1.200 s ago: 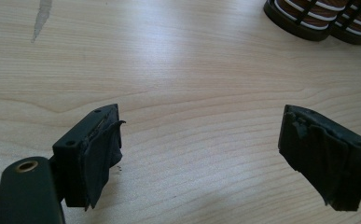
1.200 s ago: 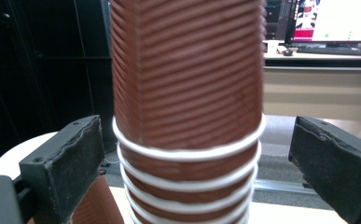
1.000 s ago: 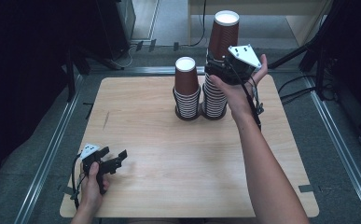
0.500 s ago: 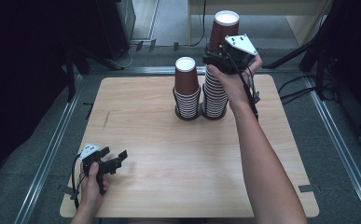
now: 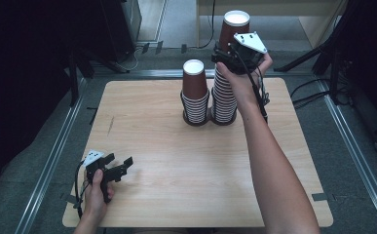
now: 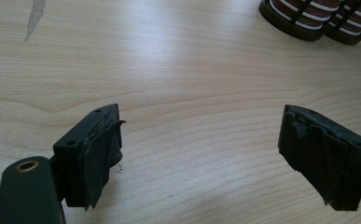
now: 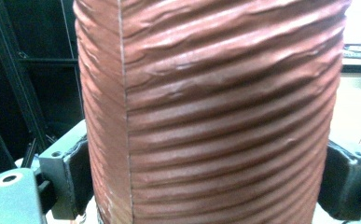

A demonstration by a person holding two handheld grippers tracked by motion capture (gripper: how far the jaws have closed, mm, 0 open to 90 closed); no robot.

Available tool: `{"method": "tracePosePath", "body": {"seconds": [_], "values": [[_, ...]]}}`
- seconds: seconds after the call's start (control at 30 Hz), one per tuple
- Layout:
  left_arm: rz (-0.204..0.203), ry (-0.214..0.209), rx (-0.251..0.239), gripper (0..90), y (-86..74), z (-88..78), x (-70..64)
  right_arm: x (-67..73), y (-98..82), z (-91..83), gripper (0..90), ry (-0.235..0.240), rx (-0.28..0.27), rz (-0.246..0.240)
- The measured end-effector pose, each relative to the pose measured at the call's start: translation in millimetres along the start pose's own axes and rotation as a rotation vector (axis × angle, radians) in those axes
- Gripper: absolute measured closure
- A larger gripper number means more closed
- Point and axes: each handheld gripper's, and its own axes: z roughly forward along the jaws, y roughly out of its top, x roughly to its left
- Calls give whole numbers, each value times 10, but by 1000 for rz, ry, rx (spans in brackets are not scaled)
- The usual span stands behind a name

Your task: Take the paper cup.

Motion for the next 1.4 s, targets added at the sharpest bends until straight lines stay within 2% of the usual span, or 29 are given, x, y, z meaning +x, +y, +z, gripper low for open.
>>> {"method": "tracePosePath", "body": {"seconds": [0.17,0.33,0.37,0.4,0.43,0.5,0.57,0.6,0.73,0.8,0.93,1.1,1.17,1.27,1.4], "values": [[-8,-2,-3,132,1,-2,7,-2,10,-11,119,7,-46,-14],[-7,-2,-3,132,0,-1,6,30,95,-96,130,17,-216,-24],[-7,-2,-3,132,0,-1,6,30,95,-96,130,17,-216,-24],[-7,-2,-3,132,0,-1,5,44,114,-114,132,12,-235,-47],[-5,-2,-3,132,0,-1,5,64,140,-134,135,-7,-264,-100],[-5,-2,-3,132,0,-1,4,60,150,-140,138,0,-281,-114],[-5,0,-3,132,0,0,2,30,161,-147,142,30,-311,-105],[-5,0,-3,132,-1,0,1,14,163,-149,144,45,-317,-92],[-3,1,-4,132,-1,1,0,-12,168,-174,143,53,-331,-73],[-3,1,-4,132,0,0,-1,-14,193,-190,144,51,-347,-94],[-1,2,-4,132,0,1,-2,8,285,-256,147,54,-384,-100],[-1,2,-5,132,0,2,-4,38,362,-327,148,60,-402,-119],[-2,3,-6,132,0,3,-7,59,398,-376,149,65,-402,-119],[0,3,-7,132,-1,3,-8,81,445,-441,150,61,-392,-150],[-3,5,-11,132,-2,-2,-5,86,484,-517,150,65,-373,-154]]}}
